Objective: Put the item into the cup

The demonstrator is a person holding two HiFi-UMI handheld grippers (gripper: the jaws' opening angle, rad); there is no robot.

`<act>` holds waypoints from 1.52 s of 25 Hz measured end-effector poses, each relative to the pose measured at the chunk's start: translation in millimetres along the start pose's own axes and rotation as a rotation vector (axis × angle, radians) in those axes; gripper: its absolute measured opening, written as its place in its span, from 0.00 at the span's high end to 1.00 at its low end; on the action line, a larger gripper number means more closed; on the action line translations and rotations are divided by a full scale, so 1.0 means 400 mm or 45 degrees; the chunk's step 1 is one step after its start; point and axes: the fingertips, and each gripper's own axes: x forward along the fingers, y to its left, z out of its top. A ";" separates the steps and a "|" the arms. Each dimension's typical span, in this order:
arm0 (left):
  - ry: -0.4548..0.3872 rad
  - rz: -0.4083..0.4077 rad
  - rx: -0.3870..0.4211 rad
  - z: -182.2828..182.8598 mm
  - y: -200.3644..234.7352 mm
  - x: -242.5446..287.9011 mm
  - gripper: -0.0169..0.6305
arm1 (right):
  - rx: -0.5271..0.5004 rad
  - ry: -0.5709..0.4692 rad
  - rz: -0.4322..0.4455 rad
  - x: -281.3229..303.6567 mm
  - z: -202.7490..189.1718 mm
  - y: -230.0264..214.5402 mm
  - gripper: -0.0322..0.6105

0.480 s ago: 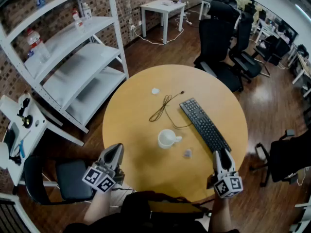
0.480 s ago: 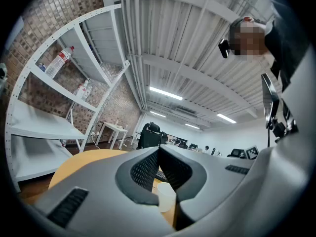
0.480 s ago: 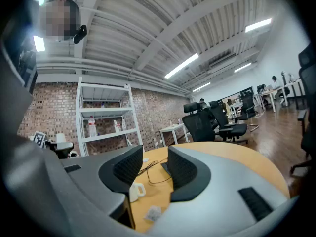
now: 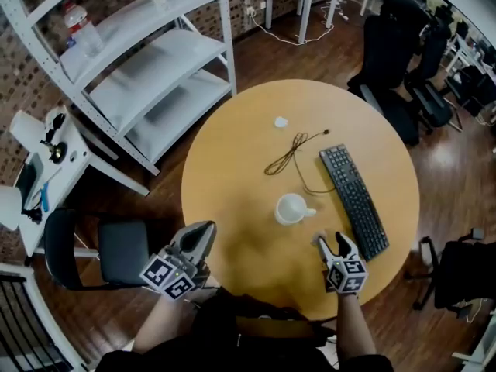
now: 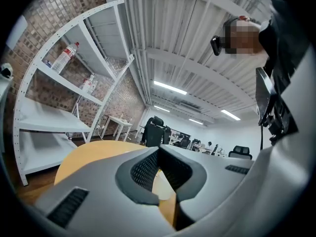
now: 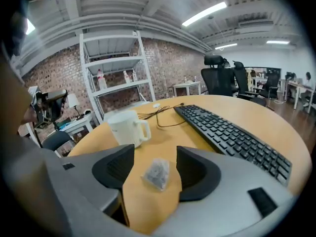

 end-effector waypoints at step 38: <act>0.051 -0.078 0.112 0.011 0.027 -0.093 0.98 | -0.343 -0.178 0.131 0.138 0.307 0.274 0.73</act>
